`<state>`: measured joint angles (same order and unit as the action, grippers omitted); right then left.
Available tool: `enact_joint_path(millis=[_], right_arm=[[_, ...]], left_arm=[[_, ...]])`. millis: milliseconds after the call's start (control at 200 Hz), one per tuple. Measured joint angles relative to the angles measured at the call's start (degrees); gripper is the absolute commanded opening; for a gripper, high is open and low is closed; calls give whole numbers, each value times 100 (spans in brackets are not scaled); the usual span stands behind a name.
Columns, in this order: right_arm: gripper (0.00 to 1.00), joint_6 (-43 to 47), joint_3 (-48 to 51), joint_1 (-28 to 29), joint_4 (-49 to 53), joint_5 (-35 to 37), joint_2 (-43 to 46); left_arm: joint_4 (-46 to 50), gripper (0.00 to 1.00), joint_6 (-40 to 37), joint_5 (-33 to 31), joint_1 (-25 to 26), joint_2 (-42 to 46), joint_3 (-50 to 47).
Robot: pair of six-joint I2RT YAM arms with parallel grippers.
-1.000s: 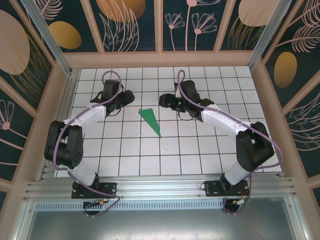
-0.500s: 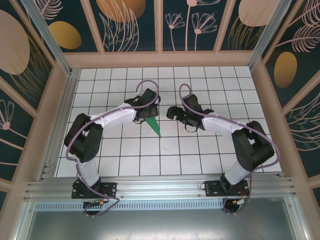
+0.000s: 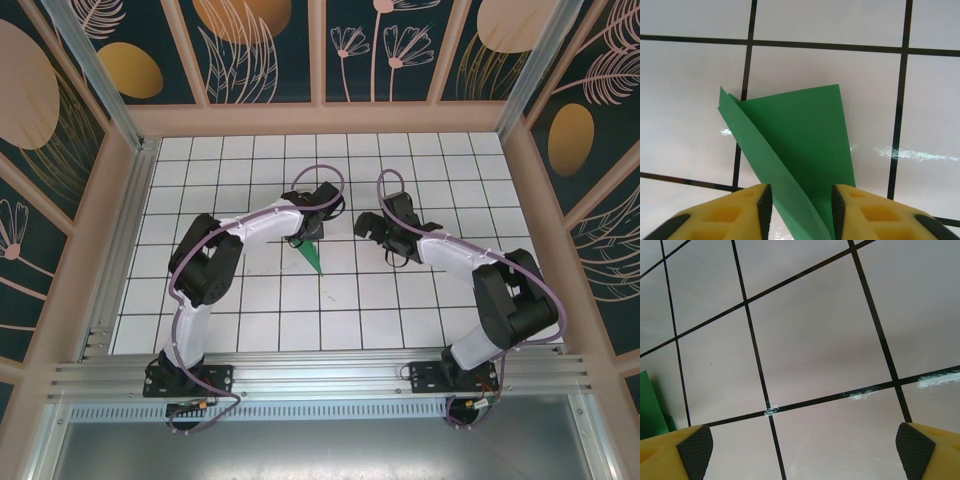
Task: Fold a paper plane with a square sheet of paper (pick it up from the middle)
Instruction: Move the paper plane to the top-center of the table.
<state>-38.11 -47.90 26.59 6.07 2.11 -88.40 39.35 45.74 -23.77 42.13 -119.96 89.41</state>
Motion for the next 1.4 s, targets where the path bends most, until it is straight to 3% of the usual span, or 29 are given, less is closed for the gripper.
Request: enact_joint_path(millis=[315,621,931,1191,1286,1401], right_arm=[[95,0,4,-26,-2,-2,17],[94,2,4,-26,-2,-55,24],[92,2,9,-26,-28,-280,317],[89,-85,181,-72,-76,-433,518],[84,-122,197,-79,-92,-514,579],[70,-144,197,-79,-140,-658,588]], left_arm=[[133,10,87,-31,0,0,0],[-293,0,107,227,0,485,-601],[-2568,0,101,1856,-162,1902,-2107],[-4627,0,612,3084,-586,2074,-3307],[-5139,0,817,3285,-686,2057,-3679],[-5589,0,970,3383,-774,1998,-3980]])
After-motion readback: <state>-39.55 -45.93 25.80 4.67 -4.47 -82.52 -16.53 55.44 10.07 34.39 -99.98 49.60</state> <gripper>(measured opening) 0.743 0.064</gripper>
